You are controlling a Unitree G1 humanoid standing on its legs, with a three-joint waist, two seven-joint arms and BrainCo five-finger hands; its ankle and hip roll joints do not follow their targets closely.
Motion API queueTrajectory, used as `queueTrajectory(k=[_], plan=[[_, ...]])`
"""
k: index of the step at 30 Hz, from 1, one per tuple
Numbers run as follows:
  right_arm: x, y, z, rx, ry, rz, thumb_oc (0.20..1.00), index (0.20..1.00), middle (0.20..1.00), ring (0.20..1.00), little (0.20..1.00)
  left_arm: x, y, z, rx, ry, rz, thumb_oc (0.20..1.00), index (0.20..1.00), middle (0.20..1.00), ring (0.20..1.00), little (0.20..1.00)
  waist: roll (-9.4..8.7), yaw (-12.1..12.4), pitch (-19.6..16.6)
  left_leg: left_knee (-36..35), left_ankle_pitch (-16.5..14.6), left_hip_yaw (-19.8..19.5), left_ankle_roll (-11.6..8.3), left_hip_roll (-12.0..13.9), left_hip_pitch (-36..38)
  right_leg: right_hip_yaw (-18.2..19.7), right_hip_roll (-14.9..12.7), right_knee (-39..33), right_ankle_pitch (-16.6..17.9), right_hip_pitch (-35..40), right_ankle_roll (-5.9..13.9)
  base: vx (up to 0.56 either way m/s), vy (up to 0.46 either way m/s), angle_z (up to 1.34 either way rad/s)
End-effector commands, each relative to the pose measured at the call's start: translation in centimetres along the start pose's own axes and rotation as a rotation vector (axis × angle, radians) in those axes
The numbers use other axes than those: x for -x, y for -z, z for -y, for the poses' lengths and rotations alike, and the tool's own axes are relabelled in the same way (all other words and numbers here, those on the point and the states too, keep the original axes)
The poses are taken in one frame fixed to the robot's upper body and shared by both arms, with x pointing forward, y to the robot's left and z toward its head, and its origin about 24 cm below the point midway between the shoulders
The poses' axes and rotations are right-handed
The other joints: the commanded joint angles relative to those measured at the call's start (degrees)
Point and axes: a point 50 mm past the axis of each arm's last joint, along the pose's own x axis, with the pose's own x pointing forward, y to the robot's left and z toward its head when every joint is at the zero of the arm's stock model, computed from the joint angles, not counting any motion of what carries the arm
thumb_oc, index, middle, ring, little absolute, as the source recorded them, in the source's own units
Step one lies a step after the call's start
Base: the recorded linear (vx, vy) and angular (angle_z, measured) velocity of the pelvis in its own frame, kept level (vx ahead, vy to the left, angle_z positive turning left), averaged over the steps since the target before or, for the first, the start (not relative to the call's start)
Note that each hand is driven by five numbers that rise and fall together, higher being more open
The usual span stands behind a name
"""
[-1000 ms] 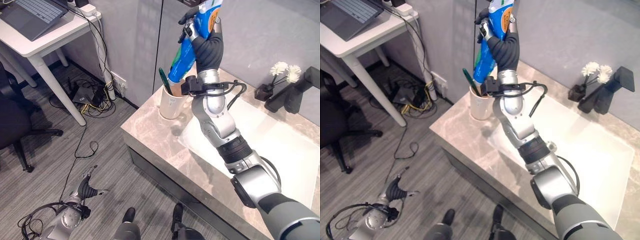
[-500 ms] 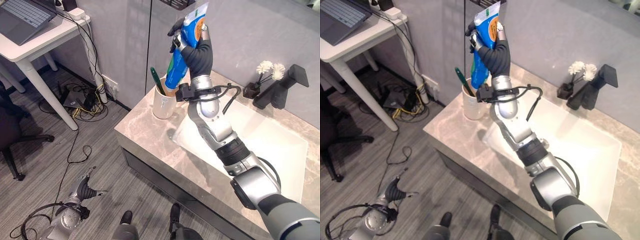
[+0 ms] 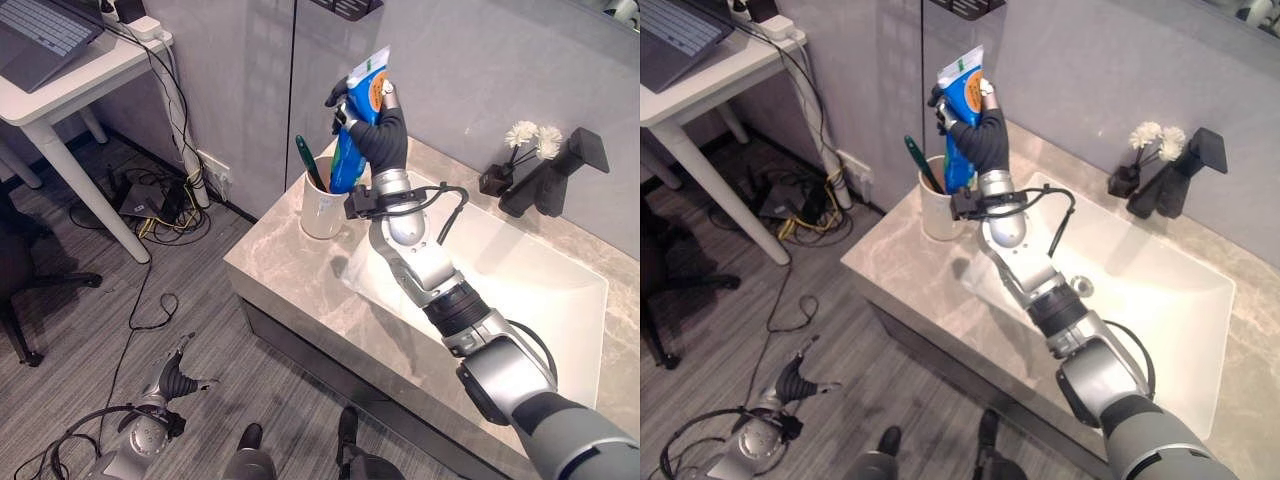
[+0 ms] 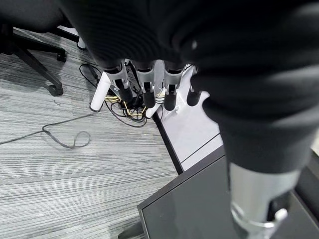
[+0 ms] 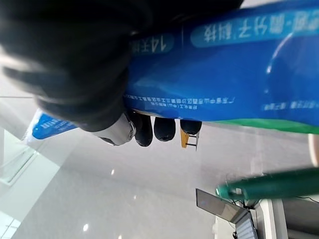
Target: Put brush and paste in cup on sink, flatten towel.
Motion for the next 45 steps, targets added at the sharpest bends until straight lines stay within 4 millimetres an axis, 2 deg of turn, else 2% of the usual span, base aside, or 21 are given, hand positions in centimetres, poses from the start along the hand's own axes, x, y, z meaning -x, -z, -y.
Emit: queueTrajectory(k=[1,2,3,4,5,16,23,25,26,28,29,30,31,32,35,37,38,39,41,44,45], plan=[[-1.5,-2.9,-0.2,0.026,-0.003,0.151,0.2,0.2,0.2,0.2,0.2,-0.6,-0.9,-0.7,-0.022,-0.038,0.069,1.0,1.0,1.0,1.0,1.0,0.38,0.77,0.42,0.8,-2.8,2.46,5.8,-5.01,2.35,-0.59,-3.02,3.13,1.37,0.08,5.41,0.0,0.0,0.0],[-1.5,-2.9,-0.3,0.023,-0.007,0.149,0.2,0.2,0.2,0.2,0.2,-0.6,-0.9,-0.7,-0.022,-0.038,0.07,1.0,1.0,1.0,1.0,1.0,0.35,0.86,0.44,0.98,-2.87,2.5,5.83,-5.02,2.2,-0.61,-3.01,3.03,1.42,0.07,5.43,0.0,0.0,0.0],[-1.5,-2.8,-0.4,0.022,-0.01,0.147,0.247,0.247,0.247,0.247,0.247,-0.5,-0.9,-0.7,-0.023,-0.035,0.071,1.0,1.0,1.0,1.0,1.0,0.28,0.92,0.48,1.13,-2.92,2.5,5.87,-5.08,2.14,-0.49,-2.96,2.93,1.5,0.06,5.48,0.0,0.0,0.0],[-1.5,-2.8,-0.7,0.015,-0.016,0.145,0.511,0.511,0.511,0.511,0.511,-0.5,-0.9,-0.6,-0.023,-0.033,0.07,1.0,1.0,1.0,1.0,1.0,0.17,1.03,0.52,1.26,-2.97,2.52,5.9,-5.15,1.97,-0.37,-2.94,2.75,1.63,0.02,5.51,0.0,0.0,0.0],[-1.6,-2.7,-0.8,0.01,-0.019,0.141,1.0,1.0,1.0,1.0,1.0,-0.5,-0.8,-0.5,-0.024,-0.03,0.067,1.0,1.0,1.0,1.0,1.0,0.07,1.13,0.5,1.33,-3.01,2.53,5.92,-5.14,1.87,-0.25,-2.92,2.63,1.72,-0.01,5.53,0.0,0.0,0.0],[-2.0,-3.6,-1.6,-0.019,-0.027,0.174,1.0,1.0,1.0,1.0,1.0,-0.1,0.0,-0.3,-0.037,-0.01,0.033,1.0,1.0,1.0,1.0,1.0,-1.33,2.24,1.52,4.13,-4.0,3.67,6.3,-5.66,0.16,1.31,-2.51,2.1,3.27,-0.73,6.07,-0.01,-0.001,-0.02],[-2.5,-5.1,-1.6,-0.011,0.006,0.245,1.0,1.0,1.0,1.0,1.0,-0.3,-0.2,0.0,-0.055,0.011,0.044,1.0,1.0,1.0,1.0,1.0,-1.47,2.57,1.41,5.32,-4.48,4.08,6.63,-6.32,-0.59,1.5,-2.9,2.0,4.42,-0.94,6.44,-0.04,0.012,-0.11],[-2.8,-5.8,-1.6,-0.002,0.017,0.28,1.0,1.0,1.0,1.0,1.0,-0.4,-0.2,0.0,-0.062,0.015,0.045,1.0,1.0,1.0,1.0,1.0,-1.42,2.56,1.41,5.54,-4.57,4.39,6.73,-6.47,-0.69,1.58,-3.06,2.02,4.91,-1.12,6.67,-0.07,0.036,-0.05],[-3.2,-8.1,-1.2,0.04,0.064,0.389,1.0,1.0,1.0,1.0,1.0,-0.6,-0.6,0.1,-0.076,0.025,0.065,1.0,1.0,1.0,1.0,1.0,-1.2,2.32,1.23,5.93,-4.9,5.28,7.06,-6.91,-0.57,1.71,-3.6,1.99,6.24,-1.25,7.32,-0.07,0.059,-0.02],[-3.0,-10.5,0.2,0.182,0.084,0.52,1.0,1.0,1.0,1.0,1.0,-0.6,-0.6,-0.1,-0.08,0.017,0.07,1.0,1.0,1.0,1.0,1.0,-1.2,1.1,1.0,6.06,-5.25,6.65,7.28,-7.26,-0.19,1.95,-3.87,2.28,7.59,-1.68,7.97,-0.08,0.07,-0.16],[-3.0,-10.5,0.3,0.182,0.084,0.52,1.0,1.0,1.0,1.0,1.0,-0.6,-0.6,-0.1,-0.08,0.017,0.07,1.0,1.0,1.0,1.0,1.0,-1.19,1.14,1.01,6.06,-5.26,6.68,7.28,-7.25,-0.18,1.98,-3.86,2.28,7.59,-1.68,7.97,-0.07,0.071,-0.35],[-2.3,-12.4,3.2,0.353,0.149,0.627,1.0,1.0,1.0,1.0,1.0,-0.4,-0.5,-0.1,-0.078,0.013,0.075,1.0,1.0,1.0,1.0,1.0,-1.23,-0.45,0.77,5.86,-5.37,7.61,7.45,-7.27,0.26,2.15,-3.88,2.41,8.38,-1.97,8.04,-0.03,0.04,-0.32],[-2.3,-12.4,3.3,0.356,0.151,0.626,1.0,1.0,1.0,1.0,1.0,-0.4,-0.6,-0.1,-0.079,0.015,0.076,1.0,1.0,1.0,1.0,1.0,-1.16,-0.29,0.73,5.82,-5.42,7.62,7.45,-7.21,0.33,2.15,-3.81,2.38,8.37,-1.92,8.04,-0.04,0.066,-0.29],[-1.8,-12.9,5.0,0.441,0.198,0.657,1.0,1.0,1.0,1.0,1.0,-0.3,-0.5,0.0,-0.076,0.016,0.077,1.0,1.0,1.0,1.0,1.0,-1.06,-1.05,0.53,5.66,-5.51,8.09,7.52,-7.18,0.65,2.16,-3.83,2.45,8.72,-2.04,8.04,-0.04,0.048,-0.24],[1.9,-15.0,12.3,0.81,0.435,0.763,1.0,1.0,1.0,1.0,1.0,0.5,-0.1,0.7,-0.07,0.034,0.068,1.0,1.0,1.0,1.0,1.0,-0.5,-4.76,-0.2,5.07,-5.39,9.38,7.7,-7.29,1.66,2.54,-3.98,2.79,10.31,-2.48,8.04,-0.02,0.107,-0.27],[4.2,-16.4,14.8,0.961,0.523,0.802,1.0,1.0,1.0,1.0,1.0,0.9,0.3,1.1,-0.071,0.046,0.054,1.0,1.0,1.0,1.0,1.0,-0.16,-6.5,-0.79,4.2,-5.51,9.92,7.94,-7.08,2.3,3.0,-3.8,2.89,10.48,-3.01,8.04,-0.01,0.082,-0.14],[5.7,-16.9,16.7,1.071,0.589,0.792,1.0,1.0,1.0,1.0,1.0,1.2,0.6,1.6,-0.07,0.06,0.037,1.0,1.0,1.0,1.0,1.0,0.09,-8.34,-0.67,3.84,-5.27,10.21,7.93,-6.98,2.77,3.55,-3.57,3.47,10.94,-3.4,8.04,0.0,0.083,-0.23],[6.6,-17.1,16.8,1.058,0.612,0.813,1.0,1.0,1.0,1.0,1.0,1.3,0.7,2.1,-0.066,0.069,0.025,1.0,1.0,1.0,1.0,1.0,0.38,-8.8,-1.04,3.27,-5.42,10.43,8.12,-6.79,3.22,3.82,-3.36,3.57,10.56,-3.57,8.04,-0.01,0.068,-0.25],[8.2,-17.2,19.0,1.141,0.707,0.772,1.0,1.0,1.0,1.0,1.0,1.4,0.7,2.7,-0.053,0.086,0.011,1.0,1.0,1.0,1.0,1.0,1.11,-10.46,-0.45,3.02,-4.88,10.91,8.32,-6.38,3.36,4.08,-2.5,5.39,10.49,-4.67,8.04,-0.05,0.066,-0.3],[11.4,-16.6,22.9,1.281,0.842,0.623,1.0,1.0,1.0,1.0,1.0,1.6,1.2,3.2,0.013,0.066,-0.048,1.0,1.0,1.0,1.0,1.0,3.24,-10.84,0.64,2.95,-3.27,13.66,8.51,-4.58,2.19,-5.07,-1.06,13.13,-0.8,-4.57,6.68,-0.16,0.122,-0.41],[14.0,-15.5,25.7,1.393,0.921,0.454,1.0,1.0,1.0,1.0,1.0,1.7,1.3,3.2,0.063,0.051,-0.069,1.0,1.0,1.0,1.0,1.0,3.62,-11.21,0.03,1.82,-2.1,15.29,8.23,-3.58,1.61,-8.37,-0.11,16.71,-4.96,-2.97,5.07,-0.11,0.01,-0.83]])
